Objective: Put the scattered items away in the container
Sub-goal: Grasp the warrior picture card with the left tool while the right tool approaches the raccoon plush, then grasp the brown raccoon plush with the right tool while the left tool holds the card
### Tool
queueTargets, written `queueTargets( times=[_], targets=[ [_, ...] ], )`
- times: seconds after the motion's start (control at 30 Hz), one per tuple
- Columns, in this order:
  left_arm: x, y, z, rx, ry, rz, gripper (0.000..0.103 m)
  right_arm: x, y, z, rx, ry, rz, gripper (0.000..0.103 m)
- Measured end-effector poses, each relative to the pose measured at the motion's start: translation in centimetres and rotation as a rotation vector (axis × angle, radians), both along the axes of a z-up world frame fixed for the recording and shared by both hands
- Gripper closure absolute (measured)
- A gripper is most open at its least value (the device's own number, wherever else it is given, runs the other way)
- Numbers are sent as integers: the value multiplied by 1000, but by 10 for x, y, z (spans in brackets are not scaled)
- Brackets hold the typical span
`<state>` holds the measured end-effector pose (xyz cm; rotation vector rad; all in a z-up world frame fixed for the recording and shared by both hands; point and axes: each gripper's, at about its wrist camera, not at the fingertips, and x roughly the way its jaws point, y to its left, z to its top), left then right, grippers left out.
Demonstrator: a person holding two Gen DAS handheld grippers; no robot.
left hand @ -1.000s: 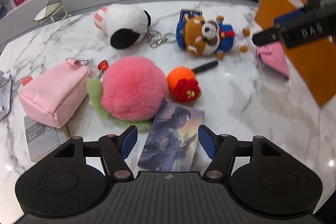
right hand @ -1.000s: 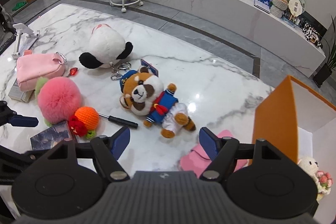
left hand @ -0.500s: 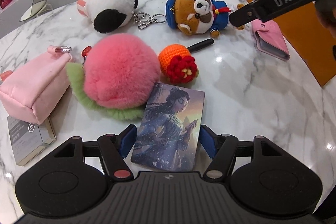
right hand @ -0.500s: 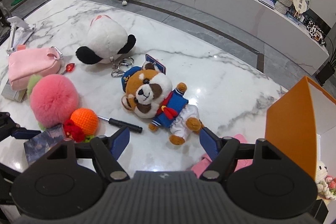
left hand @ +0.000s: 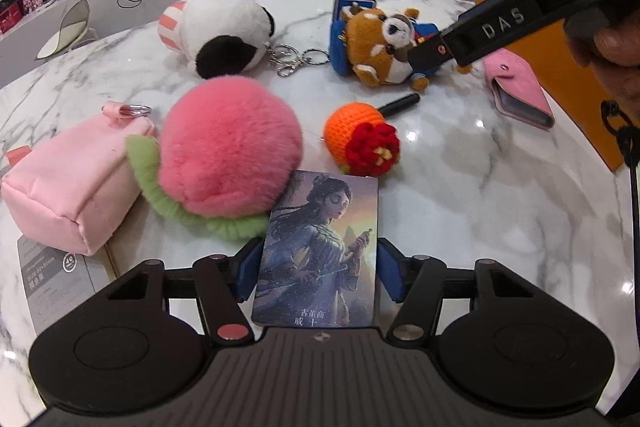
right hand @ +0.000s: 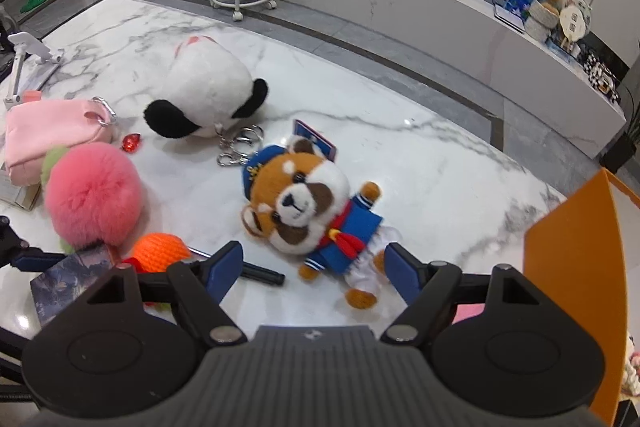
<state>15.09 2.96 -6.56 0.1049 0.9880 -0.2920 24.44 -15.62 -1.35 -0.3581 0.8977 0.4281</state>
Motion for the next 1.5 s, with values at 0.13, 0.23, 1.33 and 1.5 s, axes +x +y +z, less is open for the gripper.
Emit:
queueTargets(
  times=[0.13,0.23,1.33,1.5],
  targets=[
    [1,2,0,-2,-6,-8,34,-2,5,4,20,-81,1,24],
    [1,2,0,-1,-11,-15,34,1,4,7,28,-147,-22,16],
    [1,5,2,11,2,0,35,6,-1,-15,-6,-62,-21,35],
    [-1,5,4,25,-1,8,35,4,-12,-8,-1,-50,-45,87]
  ],
)
